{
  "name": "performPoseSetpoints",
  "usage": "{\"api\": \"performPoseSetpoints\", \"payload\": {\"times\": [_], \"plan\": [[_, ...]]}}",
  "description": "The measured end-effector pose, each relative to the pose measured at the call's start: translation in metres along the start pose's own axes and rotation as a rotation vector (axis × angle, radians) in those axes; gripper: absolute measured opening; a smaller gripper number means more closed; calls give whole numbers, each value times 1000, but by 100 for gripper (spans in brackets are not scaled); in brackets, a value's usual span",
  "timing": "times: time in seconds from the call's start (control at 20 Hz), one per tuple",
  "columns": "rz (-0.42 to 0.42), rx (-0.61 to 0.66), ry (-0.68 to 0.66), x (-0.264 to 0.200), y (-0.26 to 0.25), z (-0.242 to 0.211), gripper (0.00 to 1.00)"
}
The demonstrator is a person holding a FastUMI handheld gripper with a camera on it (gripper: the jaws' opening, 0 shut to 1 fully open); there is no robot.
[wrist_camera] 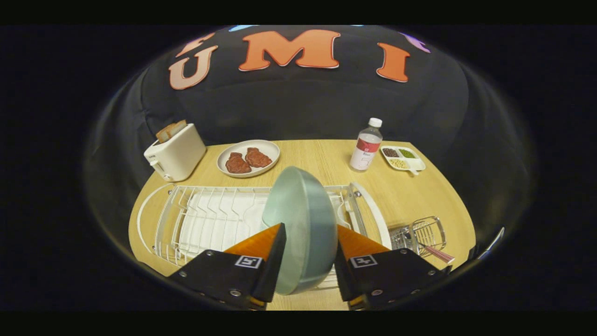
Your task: Take the plate from the dish rack, then take the spoon from the basket and place it into the plate.
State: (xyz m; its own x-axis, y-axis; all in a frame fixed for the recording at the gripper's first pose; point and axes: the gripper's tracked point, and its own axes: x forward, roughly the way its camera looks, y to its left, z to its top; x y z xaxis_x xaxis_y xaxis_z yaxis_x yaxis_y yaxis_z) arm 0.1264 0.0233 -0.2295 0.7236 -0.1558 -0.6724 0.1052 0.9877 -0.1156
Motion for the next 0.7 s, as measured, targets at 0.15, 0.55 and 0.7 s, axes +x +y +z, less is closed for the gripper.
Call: {"api": "performPoseSetpoints", "payload": {"times": [0.15,0.55,0.7], "plan": [[-38,48,7,0,-3,4,34],[-148,-91,-64,-17,6,35,27],[-184,-115,-91,-24,3,45,27]]}}
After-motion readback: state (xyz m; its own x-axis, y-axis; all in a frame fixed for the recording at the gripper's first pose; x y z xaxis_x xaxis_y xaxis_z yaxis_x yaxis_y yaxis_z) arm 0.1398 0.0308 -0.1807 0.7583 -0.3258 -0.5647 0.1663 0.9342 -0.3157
